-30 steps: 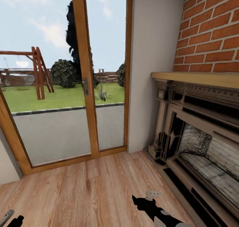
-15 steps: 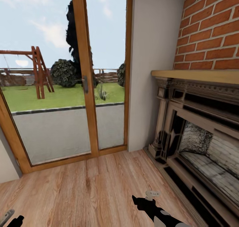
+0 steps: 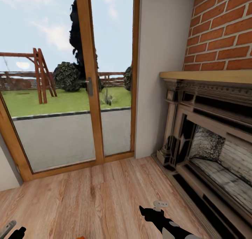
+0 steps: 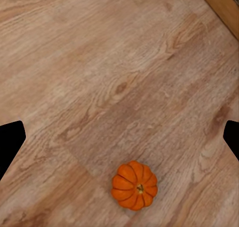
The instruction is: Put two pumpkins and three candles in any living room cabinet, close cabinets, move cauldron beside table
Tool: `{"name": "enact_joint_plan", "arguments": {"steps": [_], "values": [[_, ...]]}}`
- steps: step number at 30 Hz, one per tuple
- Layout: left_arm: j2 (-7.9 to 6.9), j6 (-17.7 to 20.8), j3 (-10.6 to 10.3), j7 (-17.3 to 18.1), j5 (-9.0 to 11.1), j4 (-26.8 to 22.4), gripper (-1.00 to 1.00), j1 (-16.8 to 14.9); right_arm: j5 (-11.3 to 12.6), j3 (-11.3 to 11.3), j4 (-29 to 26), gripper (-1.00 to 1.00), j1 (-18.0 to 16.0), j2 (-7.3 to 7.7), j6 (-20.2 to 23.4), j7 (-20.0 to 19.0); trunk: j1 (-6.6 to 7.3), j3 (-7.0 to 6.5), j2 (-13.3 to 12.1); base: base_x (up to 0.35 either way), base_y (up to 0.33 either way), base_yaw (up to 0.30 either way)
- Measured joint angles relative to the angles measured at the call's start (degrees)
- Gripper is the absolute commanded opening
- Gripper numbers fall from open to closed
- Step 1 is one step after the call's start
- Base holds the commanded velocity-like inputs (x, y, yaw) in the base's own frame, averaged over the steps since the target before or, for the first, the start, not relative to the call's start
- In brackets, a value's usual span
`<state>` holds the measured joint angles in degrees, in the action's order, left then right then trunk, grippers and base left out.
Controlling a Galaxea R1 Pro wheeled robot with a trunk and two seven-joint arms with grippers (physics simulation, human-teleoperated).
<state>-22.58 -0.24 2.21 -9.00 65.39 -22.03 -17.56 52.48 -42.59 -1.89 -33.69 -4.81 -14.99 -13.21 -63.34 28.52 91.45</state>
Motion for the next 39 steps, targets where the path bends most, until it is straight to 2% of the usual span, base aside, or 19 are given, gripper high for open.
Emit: {"name": "enact_joint_plan", "arguments": {"steps": [39], "values": [[0.07, 0.0, -0.1, 0.0, 0.0, 0.0, 1.00, 0.0, -0.1, 0.0, 0.0, 1.00, 0.0, 0.00, -0.1, -0.1, -8.57, 7.00, 15.6, 0.000, 0.000, 0.000]]}}
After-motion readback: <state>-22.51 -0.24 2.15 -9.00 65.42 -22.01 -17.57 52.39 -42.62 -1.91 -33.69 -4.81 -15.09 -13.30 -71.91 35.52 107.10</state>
